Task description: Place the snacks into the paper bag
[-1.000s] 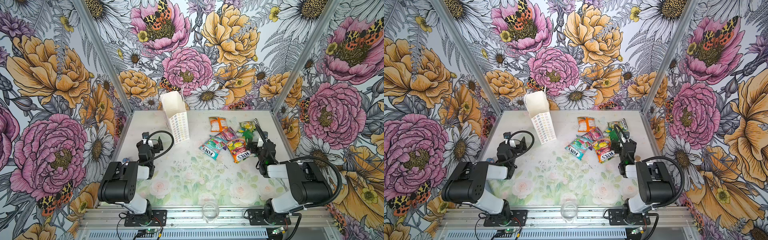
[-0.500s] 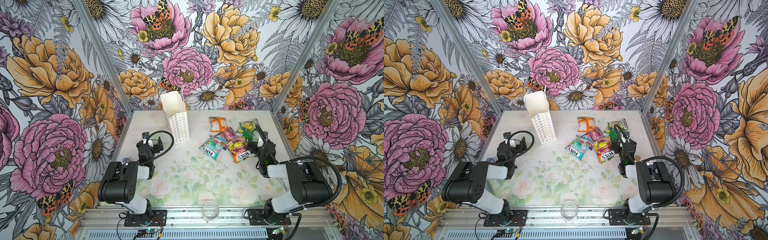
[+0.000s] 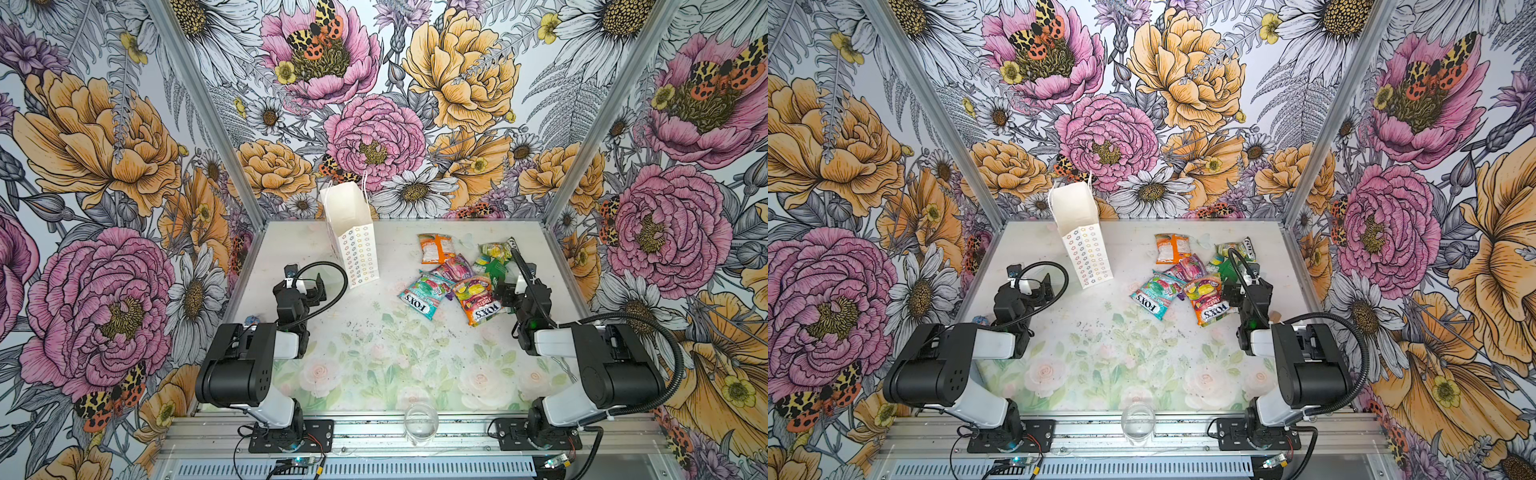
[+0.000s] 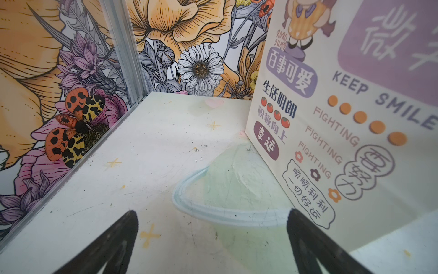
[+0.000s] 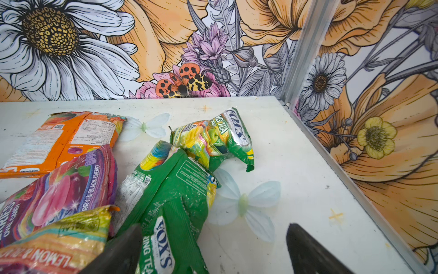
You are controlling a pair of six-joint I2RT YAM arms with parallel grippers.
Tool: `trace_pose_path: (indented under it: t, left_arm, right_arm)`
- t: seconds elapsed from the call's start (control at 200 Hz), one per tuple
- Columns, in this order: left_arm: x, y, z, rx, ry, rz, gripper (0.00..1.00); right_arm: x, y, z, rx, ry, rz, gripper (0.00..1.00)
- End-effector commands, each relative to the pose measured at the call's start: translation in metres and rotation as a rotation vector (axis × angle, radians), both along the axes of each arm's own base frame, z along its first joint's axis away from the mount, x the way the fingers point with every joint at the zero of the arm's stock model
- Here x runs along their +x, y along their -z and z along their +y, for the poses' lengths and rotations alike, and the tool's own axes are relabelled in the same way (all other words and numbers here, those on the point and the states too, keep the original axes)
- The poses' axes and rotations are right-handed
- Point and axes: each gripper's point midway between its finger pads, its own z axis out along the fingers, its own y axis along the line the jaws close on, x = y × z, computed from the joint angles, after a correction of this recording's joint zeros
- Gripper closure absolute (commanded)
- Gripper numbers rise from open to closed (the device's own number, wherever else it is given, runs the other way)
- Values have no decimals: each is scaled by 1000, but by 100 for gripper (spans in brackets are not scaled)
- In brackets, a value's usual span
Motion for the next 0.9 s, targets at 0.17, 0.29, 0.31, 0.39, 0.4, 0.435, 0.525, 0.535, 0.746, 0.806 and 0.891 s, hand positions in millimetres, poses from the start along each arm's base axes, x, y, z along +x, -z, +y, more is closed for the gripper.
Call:
trace_pose_path:
  t: [0.17,0.29,0.31,0.39,0.4,0.435,0.525,0.535,0.746,0.806,0.891]
  left_arm:
    - [-12,-35,15,15,-120,-66,1]
    - [-19,-54,12,25,-118,-88,1]
    - [-21,-58,11,27,-114,-92,1]
    - [-29,-76,8,-5,-112,-119,1]
    - [-30,-79,7,-12,-108,-124,1]
    - [-34,-89,5,-40,-103,-139,1]
    - [-46,-111,1,-114,-108,-156,1]
    - [-47,-115,0,-122,-107,-160,1]
    - [-77,-167,-19,-200,-103,-137,1]
    - [-85,-185,-20,-250,-112,-143,1]
    - [-94,-209,-25,-316,-107,-148,1]
  right_arm:
    - [-14,-46,-17,24,111,-41,3]
    - [-21,-54,-13,56,98,-18,2]
    - [-22,-54,-12,63,94,-5,2]
    - [-24,-58,-7,95,75,50,2]
    - [-24,-59,-6,100,73,57,2]
    - [-24,-62,-2,117,56,77,2]
    - [-24,-77,12,163,-15,103,3]
    - [-23,-79,14,169,-22,105,3]
    - [-20,-144,58,329,-235,107,3]
    - [-20,-162,71,365,-306,107,6]
    - [-21,-179,85,413,-374,113,7]
